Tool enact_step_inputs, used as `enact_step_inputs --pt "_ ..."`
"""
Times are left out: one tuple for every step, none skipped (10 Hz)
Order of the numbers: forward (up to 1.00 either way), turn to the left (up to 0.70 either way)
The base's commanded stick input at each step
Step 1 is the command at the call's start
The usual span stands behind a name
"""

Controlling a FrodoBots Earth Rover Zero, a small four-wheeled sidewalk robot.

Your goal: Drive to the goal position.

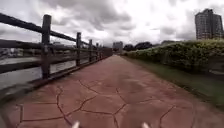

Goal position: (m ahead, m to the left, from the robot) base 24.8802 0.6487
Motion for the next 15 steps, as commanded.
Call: enact_step_inputs --pt "0.7 0.0" --pt "0.7 0.0" --pt "0.7 0.0" --pt "0.7 0.0" --pt "0.7 0.0" --pt "0.7 0.0" --pt "0.7 0.0" --pt "0.7 0.0" --pt "0.7 0.0" --pt "0.7 0.0" --pt "0.7 0.0" --pt "0.7 0.0" --pt "0.7 0.0" --pt "0.7 0.0" --pt "0.7 0.0"
